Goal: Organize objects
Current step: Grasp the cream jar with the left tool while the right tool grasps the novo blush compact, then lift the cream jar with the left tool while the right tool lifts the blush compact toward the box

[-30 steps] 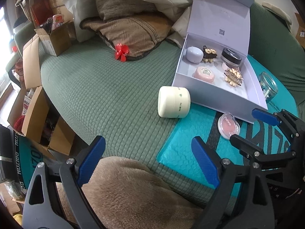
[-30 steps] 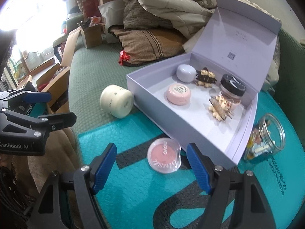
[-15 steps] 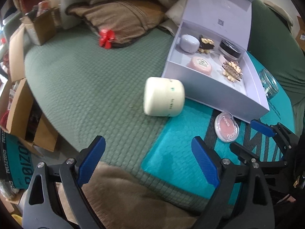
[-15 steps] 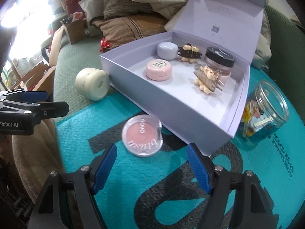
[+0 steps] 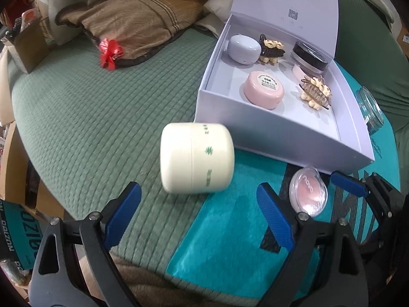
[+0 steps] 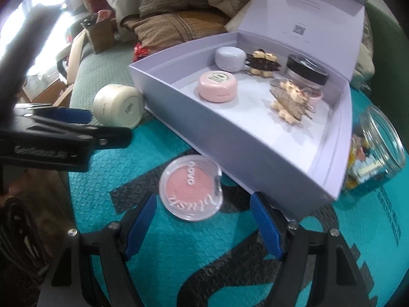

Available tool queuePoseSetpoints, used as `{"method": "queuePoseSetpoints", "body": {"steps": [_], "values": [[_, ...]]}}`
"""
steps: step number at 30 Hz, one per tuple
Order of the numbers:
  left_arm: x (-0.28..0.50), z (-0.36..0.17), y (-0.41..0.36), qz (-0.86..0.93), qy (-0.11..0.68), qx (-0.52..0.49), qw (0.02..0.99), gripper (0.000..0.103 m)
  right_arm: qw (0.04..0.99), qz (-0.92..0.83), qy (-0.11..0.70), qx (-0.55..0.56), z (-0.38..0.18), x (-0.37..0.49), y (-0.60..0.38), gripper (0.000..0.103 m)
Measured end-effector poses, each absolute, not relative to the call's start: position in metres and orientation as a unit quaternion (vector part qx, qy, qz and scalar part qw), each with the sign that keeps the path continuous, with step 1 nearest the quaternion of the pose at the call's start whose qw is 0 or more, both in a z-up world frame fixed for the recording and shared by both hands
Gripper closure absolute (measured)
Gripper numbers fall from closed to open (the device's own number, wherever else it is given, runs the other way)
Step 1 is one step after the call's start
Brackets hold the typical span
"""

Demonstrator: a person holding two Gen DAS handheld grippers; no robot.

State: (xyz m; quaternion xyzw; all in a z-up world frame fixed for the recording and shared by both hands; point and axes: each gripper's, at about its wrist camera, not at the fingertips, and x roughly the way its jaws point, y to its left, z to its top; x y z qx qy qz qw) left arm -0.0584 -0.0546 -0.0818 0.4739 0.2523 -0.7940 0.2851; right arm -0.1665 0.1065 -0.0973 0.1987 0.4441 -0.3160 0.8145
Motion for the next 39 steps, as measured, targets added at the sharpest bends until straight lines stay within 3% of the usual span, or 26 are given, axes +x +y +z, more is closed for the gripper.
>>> {"method": "queuePoseSetpoints", "body": {"steps": [13,15,17,21,23,39], "values": [[-0.074,-0.094,-0.064,-0.794,0.252,0.473,0.289,0.012,0.821,-0.300,0.446,0.193,-0.100,-0.155,0.110,0.026],[-0.074,-0.094,-0.064,-0.791,0.249,0.473,0.297,0.020,0.823,-0.301,0.442,0.194,-0.101,-0.156,0.111,0.026],[-0.072,-0.092,-0.063,-0.793,0.252,0.465,0.301,0.038,0.824,-0.302,0.437,0.195,-0.101,-0.156,0.111,0.027],[-0.067,-0.089,-0.062,-0.793,0.255,0.459,0.309,0.052,0.827,-0.311,0.429,0.189,-0.099,-0.159,0.110,0.049],[-0.060,-0.088,-0.066,-0.792,0.267,0.456,0.305,0.053,0.828,-0.307,0.428,0.192,-0.098,-0.160,0.109,0.053],[-0.047,-0.074,-0.007,-0.818,0.250,0.445,0.265,0.054,0.819,-0.304,0.450,0.186,-0.096,-0.193,0.127,0.053]]}}
